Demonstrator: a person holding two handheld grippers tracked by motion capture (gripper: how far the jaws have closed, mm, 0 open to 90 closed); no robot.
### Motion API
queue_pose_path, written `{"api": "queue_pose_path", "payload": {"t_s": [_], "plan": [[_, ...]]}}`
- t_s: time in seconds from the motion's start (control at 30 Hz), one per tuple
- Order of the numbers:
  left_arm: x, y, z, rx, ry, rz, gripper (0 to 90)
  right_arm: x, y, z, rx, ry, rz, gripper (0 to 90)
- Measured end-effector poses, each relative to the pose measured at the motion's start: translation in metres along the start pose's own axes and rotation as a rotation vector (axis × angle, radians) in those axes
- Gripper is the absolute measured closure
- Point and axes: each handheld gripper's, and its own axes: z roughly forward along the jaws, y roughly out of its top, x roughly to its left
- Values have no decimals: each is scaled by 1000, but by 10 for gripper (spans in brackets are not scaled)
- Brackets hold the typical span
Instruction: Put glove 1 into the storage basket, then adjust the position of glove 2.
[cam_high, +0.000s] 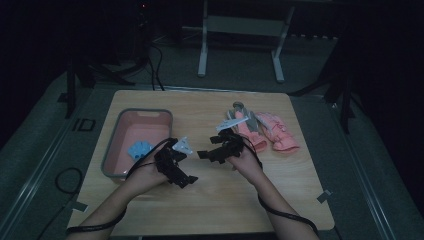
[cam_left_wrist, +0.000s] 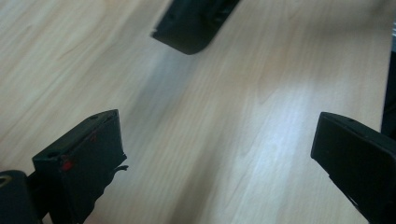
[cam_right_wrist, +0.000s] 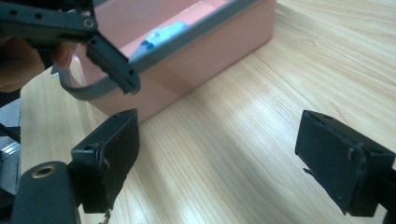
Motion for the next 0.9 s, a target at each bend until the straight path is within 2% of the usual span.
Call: {"api": "queue_pose_path", "payload": {"t_s": [0.07,0.17,0.33,0.47,0.53,0.63,0.73,0.8,0.83,0.9], "plan": [[-4,2,6,5,-12,-7,26,-3,-6,-5,-3,-4,8,139],[-10,3,16,3,-9,-7,26,-8,-15,-11,2,-16,4,142],[-17,-1,30,-33,-17,-10,26,-13,-31,-18,-1,-34,-15,144],[-23,-6,41,-74,-8,-5,27,-18,-41,-24,20,-24,28,165],[-25,-9,46,-87,-25,-12,27,-19,-47,-28,23,-17,53,164],[-28,-16,56,-83,-43,-22,27,-21,-55,-33,30,-28,59,134],[-31,-23,64,-77,-22,-14,27,-24,-63,-38,28,-60,62,126],[-31,-27,67,-80,-28,-15,27,-27,-67,-42,23,-87,53,148],[-32,-29,68,-81,-28,-18,27,-29,-69,-45,13,-97,45,184],[-33,-32,70,-80,-33,-25,27,-34,-72,-51,15,-148,27,286]]}}
